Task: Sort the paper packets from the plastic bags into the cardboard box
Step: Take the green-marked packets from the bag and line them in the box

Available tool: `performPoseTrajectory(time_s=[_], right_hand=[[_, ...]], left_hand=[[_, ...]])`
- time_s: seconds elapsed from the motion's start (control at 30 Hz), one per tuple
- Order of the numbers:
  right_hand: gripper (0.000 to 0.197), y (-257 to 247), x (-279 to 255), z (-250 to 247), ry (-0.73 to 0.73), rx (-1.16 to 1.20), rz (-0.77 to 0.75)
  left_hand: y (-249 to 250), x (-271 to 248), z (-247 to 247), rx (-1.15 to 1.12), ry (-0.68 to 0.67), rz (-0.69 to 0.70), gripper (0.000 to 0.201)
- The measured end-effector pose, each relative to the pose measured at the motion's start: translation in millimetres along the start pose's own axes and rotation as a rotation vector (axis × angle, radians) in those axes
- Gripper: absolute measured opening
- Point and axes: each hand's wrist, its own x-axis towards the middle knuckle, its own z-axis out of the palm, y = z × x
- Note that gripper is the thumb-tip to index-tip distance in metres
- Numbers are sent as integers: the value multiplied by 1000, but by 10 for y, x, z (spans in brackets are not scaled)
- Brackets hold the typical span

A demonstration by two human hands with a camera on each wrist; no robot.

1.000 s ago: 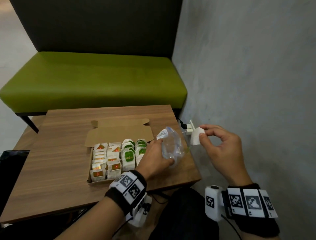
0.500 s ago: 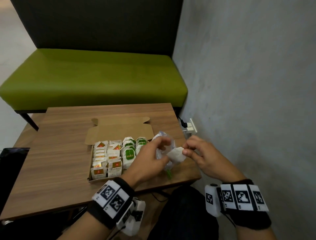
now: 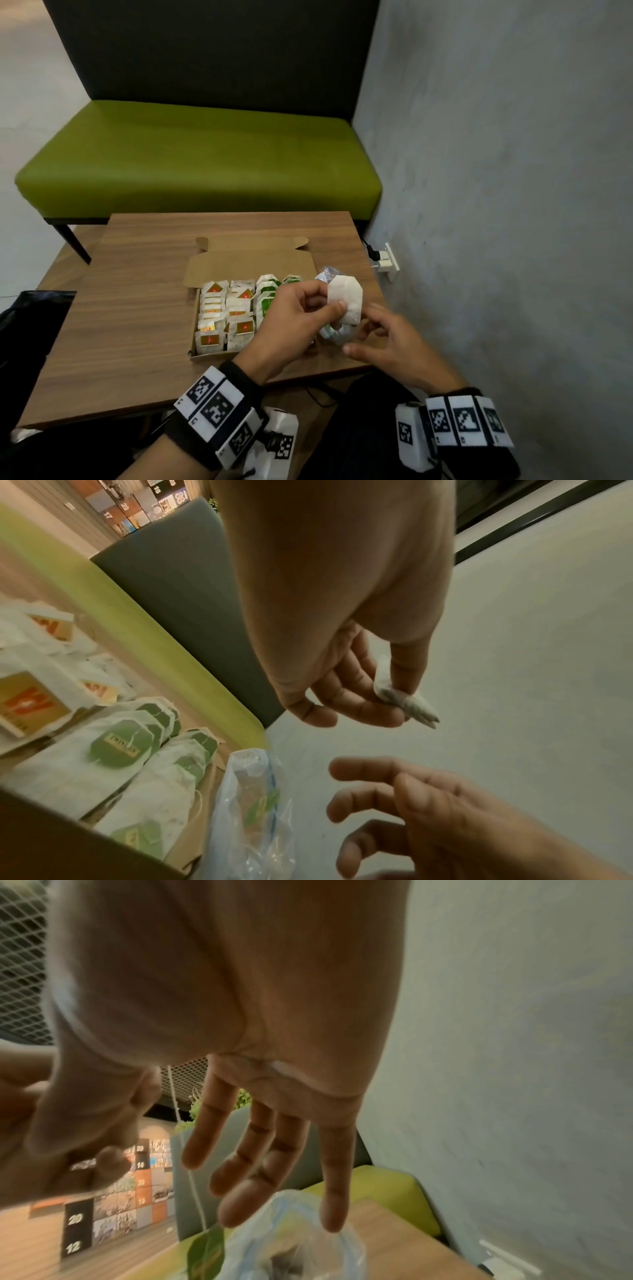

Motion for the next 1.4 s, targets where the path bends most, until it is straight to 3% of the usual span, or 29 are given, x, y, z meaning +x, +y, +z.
performPoseTrajectory(time_s=[0.27, 0.4, 0.47, 0.63, 0.73, 0.87, 1.03, 1.17, 1.27, 1.33, 1.4], right_hand=[[13, -100, 57, 349, 119, 190, -121], [8, -83, 47, 483, 95, 219, -61], [17, -119, 28, 516, 66, 366, -1], [68, -206, 73, 446, 26, 845, 213], [88, -236, 147, 319, -57, 907, 184], [86, -378, 218, 115, -67, 1007, 83], [76, -613, 183, 3, 64, 720, -34], [74, -765, -34, -18, -27, 440, -126], [61, -782, -181, 3, -205, 267, -118], [57, -754, -223, 36, -256, 240, -191], [48, -697, -209, 78, -124, 352, -254]], left_hand=[[55, -82, -24, -80, -11, 12, 12], [63, -77, -50, -73, 8, 7, 14], [89, -88, -44, -66, 2, -6, 13], [79, -143, -31, -18, 7, -73, 12], [38, -185, -21, 81, -14, -106, 16], [-12, -253, -21, 157, -57, -152, 15], [-95, -254, -45, 243, -4, -223, 20], [-132, -184, -95, 259, 70, -267, 22], [-120, -112, -153, 217, 143, -256, 20], [-75, -84, -183, 147, 179, -253, 14], [-33, -72, -197, 109, 186, -226, 18]])
